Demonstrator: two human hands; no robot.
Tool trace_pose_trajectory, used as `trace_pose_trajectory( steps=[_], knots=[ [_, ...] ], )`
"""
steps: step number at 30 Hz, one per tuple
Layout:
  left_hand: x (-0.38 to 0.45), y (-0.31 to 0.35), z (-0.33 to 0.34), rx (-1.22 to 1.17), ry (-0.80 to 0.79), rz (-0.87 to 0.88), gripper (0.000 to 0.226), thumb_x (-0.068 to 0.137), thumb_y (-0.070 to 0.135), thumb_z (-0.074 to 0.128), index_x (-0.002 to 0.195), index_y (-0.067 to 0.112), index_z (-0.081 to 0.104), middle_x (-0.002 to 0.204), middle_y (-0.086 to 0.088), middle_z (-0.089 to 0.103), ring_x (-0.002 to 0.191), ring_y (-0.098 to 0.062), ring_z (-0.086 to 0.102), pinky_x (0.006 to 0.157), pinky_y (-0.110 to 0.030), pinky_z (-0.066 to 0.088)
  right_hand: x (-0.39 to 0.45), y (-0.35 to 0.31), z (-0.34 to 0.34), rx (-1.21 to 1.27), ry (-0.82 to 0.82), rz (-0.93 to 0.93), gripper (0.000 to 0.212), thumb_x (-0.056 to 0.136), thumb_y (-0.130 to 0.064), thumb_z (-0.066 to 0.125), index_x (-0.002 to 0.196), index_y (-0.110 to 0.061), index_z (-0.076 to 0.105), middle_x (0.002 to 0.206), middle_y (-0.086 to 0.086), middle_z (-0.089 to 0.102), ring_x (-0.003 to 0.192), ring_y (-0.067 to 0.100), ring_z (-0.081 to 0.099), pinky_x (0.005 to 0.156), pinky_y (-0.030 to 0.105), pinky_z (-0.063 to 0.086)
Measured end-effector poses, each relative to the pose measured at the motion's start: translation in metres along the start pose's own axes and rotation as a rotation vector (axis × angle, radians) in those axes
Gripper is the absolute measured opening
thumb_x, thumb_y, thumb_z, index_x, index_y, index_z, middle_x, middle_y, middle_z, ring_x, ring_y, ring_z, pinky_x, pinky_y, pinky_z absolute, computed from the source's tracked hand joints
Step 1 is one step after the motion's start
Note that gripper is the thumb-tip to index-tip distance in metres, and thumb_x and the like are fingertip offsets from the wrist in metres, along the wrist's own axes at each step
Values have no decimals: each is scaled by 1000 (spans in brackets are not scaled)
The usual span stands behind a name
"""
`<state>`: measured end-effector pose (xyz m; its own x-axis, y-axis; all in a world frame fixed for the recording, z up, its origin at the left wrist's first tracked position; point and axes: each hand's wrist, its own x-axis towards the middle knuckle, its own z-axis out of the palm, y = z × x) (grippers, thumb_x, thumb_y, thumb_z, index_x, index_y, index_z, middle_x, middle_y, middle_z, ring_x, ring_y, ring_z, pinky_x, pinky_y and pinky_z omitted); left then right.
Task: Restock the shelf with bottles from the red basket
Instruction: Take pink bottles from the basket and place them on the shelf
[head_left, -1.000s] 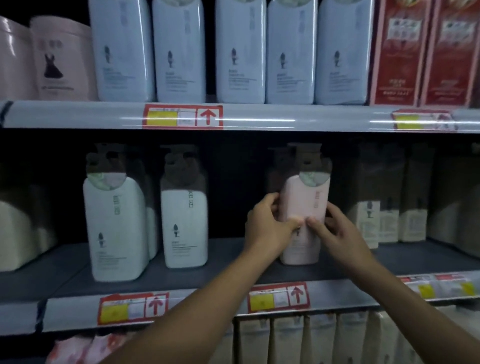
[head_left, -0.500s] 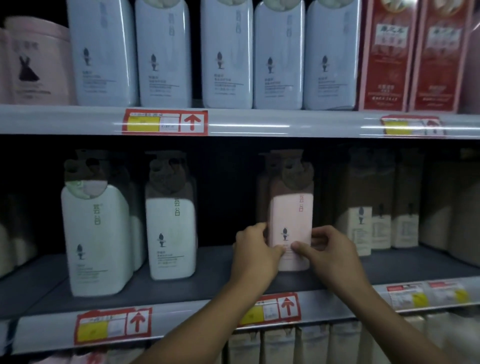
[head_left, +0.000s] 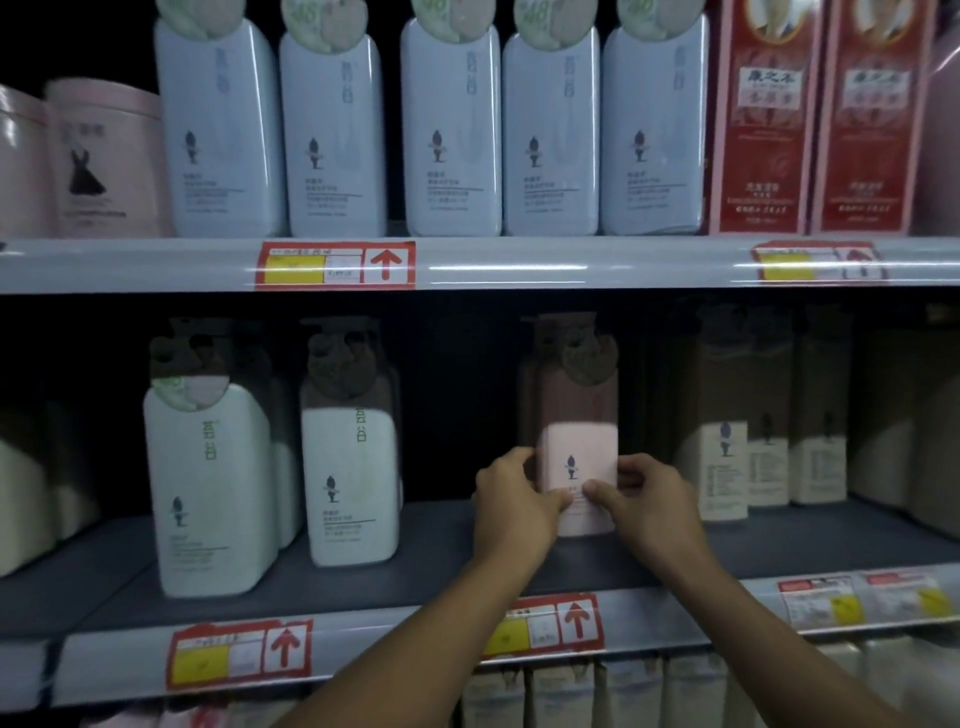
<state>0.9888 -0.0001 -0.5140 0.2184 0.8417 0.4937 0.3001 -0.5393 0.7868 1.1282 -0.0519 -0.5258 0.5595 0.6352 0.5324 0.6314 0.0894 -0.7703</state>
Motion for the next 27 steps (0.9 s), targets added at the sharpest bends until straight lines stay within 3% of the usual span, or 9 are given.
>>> trace_pose_trajectory(
  steps=[3, 5, 10, 14, 17, 21, 27],
  knots=[
    [2, -3, 2, 1, -5, -10, 56, 80, 19, 86, 132, 15, 65, 109, -8, 75, 97, -18, 72, 70, -18, 51, -3, -1, 2, 1, 4, -1, 36, 89, -16, 78, 123, -5, 68, 113, 10, 75, 86, 8, 63, 67, 8, 43],
    [3, -5, 2, -6, -25, -14, 58, 80, 20, 87, 133, 14, 64, 108, -8, 76, 91, -15, 71, 66, -13, 49, -5, -1, 2, -7, 5, -4, 37, 90, -17, 76, 125, -6, 67, 115, 10, 75, 90, 11, 64, 70, 11, 45],
    [1, -4, -7, -31, -40, -38, 67, 81, 29, 86, 140, 16, 58, 93, 6, 64, 74, 1, 56, 55, -6, 40, -20, -10, 0, -129, 130, -32, 55, 95, -38, 67, 140, -9, 55, 130, 12, 63, 118, 28, 61, 96, 40, 52],
    [-13, 10, -34, -63, -14, -2, 57, 83, 32, 83, 134, 18, 62, 94, 8, 67, 78, 0, 59, 59, -6, 40, -48, -42, -6, -148, 161, -101, 51, 99, -41, 59, 139, -9, 56, 133, 13, 58, 124, 30, 53, 100, 40, 47],
    [-41, 16, -61, -105, 22, 19, 49, 82, 34, 84, 126, 22, 67, 103, 4, 74, 86, -5, 68, 63, -10, 45, -82, -69, -8, -120, 74, -138, 50, 101, -42, 56, 142, -13, 55, 137, 9, 56, 129, 27, 51, 104, 40, 46],
    [-103, 5, -104, -225, 43, 4, 33, 81, 24, 84, 111, 25, 70, 91, 6, 76, 74, 0, 71, 63, -12, 53, -151, -86, -2, -46, -58, -162, 44, 100, -46, 57, 135, -19, 60, 132, -1, 60, 124, 16, 55, 104, 39, 49],
    [-223, -65, -153, -229, -46, -178, 25, 83, 21, 83, 104, 25, 69, 88, 1, 77, 80, -12, 75, 69, -30, 63, -270, -65, 26, -79, -360, -148, 45, 101, -52, 50, 131, -21, 64, 123, -3, 63, 113, 14, 59, 96, 42, 53]
  ],
)
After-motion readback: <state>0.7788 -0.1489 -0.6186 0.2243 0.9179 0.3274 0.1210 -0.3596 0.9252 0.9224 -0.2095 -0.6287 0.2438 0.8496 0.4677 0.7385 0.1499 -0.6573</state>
